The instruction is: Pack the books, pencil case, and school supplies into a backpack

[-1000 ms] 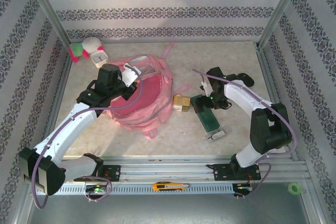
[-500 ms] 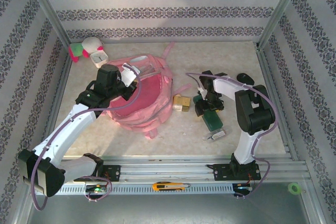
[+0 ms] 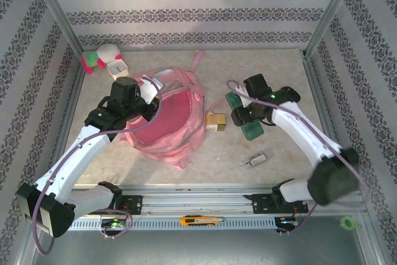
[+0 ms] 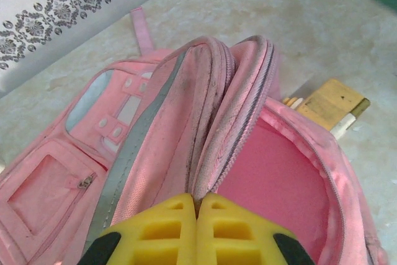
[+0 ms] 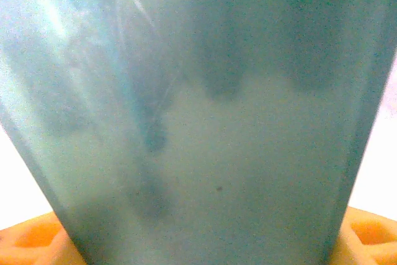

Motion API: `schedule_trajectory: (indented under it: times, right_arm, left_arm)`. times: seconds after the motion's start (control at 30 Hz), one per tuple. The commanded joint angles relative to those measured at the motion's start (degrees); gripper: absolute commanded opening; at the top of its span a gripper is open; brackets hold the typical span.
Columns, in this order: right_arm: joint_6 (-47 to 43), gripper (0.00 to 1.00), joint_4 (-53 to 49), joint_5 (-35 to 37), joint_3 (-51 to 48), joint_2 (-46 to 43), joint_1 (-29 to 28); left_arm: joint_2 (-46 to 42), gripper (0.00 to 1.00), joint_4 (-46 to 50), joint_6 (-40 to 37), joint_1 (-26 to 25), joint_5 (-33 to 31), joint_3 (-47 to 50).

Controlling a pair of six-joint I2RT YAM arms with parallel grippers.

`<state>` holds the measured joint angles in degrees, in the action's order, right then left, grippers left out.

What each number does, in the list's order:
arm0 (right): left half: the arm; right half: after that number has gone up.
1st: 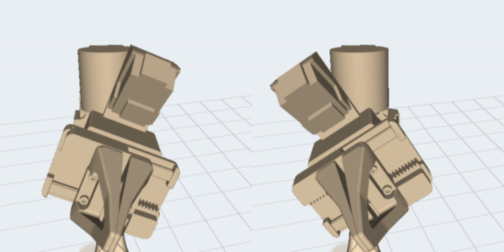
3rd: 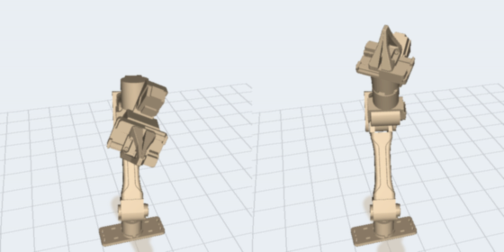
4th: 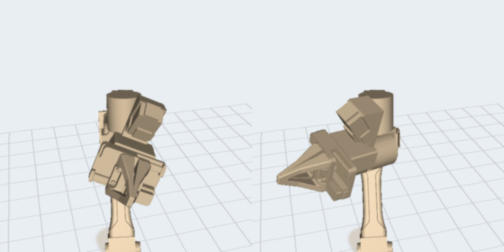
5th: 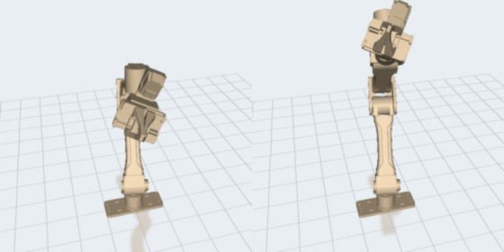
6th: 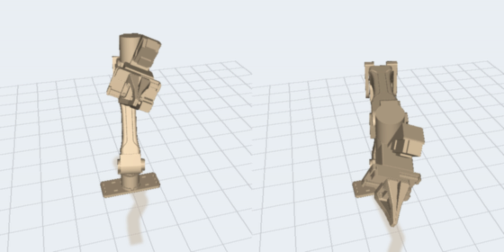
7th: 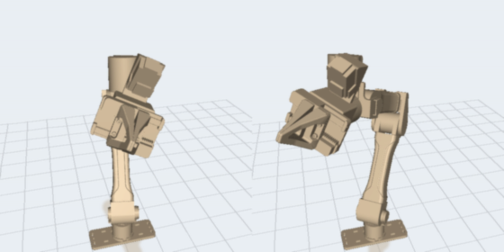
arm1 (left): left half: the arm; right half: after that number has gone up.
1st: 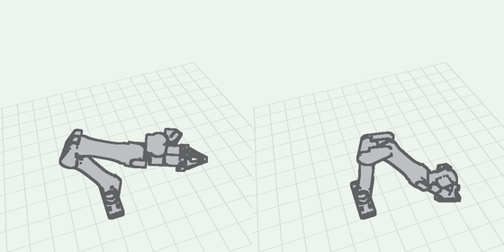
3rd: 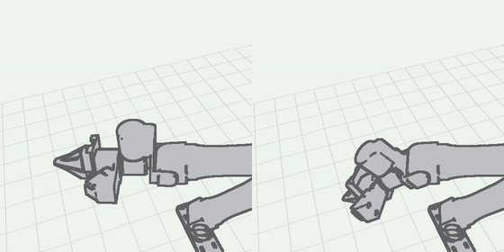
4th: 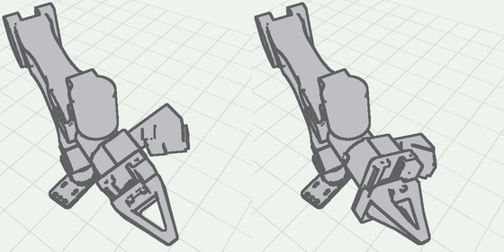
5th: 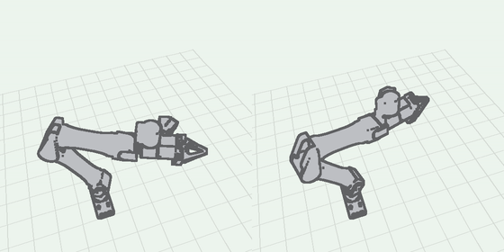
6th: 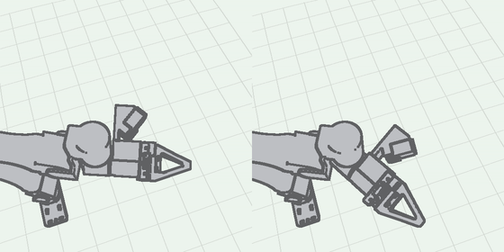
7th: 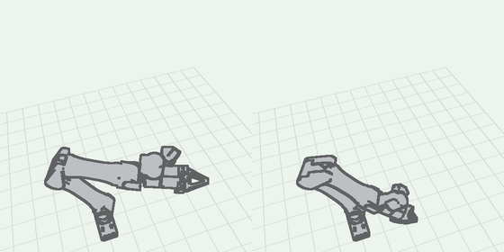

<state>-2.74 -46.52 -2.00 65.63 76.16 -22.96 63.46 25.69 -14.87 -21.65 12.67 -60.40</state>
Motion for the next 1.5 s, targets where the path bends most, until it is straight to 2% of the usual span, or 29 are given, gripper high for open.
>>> schedule_trajectory:
  times: [0.0, 0.13, 0.2, 0.4, 0.57, 0.9, 1.07, 1.17, 1.33, 1.47]
  right_arm:
    - [-14.62, 0.60, 4.98, -4.67, -1.29, -6.72, -5.62]
    - [-36.20, 0.56, 10.04, -8.01, -1.87, -9.71, -13.94]
    - [-46.40, 0.57, 12.18, -5.50, -1.24, -8.72, -18.73]
    - [-65.01, 0.57, 17.81, 2.11, 2.43, 0.65, -27.89]
    - [-72.29, 0.58, 25.87, 3.08, 3.65, 8.45, -30.02]
    - [-68.64, 0.64, 33.41, 1.69, 9.73, 22.77, -28.75]
    - [-63.11, 0.78, 37.74, 1.55, 9.75, 25.43, -28.36]
    - [-60.40, 0.83, 38.69, 1.24, 8.73, 24.83, -28.44]
    - [-53.82, 0.85, 38.57, 0.64, 4.83, 19.88, -28.72]
    - [-36.67, 0.80, 33.96, 1.64, 2.11, 13.10, -29.69]
  left_arm:
    - [-2.99, 0.00, -0.21, 2.46, 0.03, 4.70, -3.93]
    - [-2.69, 0.00, 0.33, 1.64, 0.05, 5.39, -4.10]
    - [-2.37, 0.00, 0.19, 1.48, 0.09, 5.53, -4.32]
    - [-1.19, 0.00, -0.76, 2.21, 0.03, 6.79, -5.16]
    - [-0.01, 0.00, -1.47, 2.82, 0.20, 7.93, -5.66]
    - [-0.18, 0.00, -1.77, 4.42, 0.15, 9.91, -6.78]
    - [-0.68, 0.00, -1.26, 4.23, 0.16, 9.98, -6.47]
    - [-0.87, 0.00, -1.39, 4.23, 0.18, 9.81, -6.05]
    - [-1.19, 0.00, -2.18, 4.51, 0.16, 9.29, -5.41]
    - [-1.56, 0.00, -3.05, 5.20, 0.19, 8.43, -4.66]
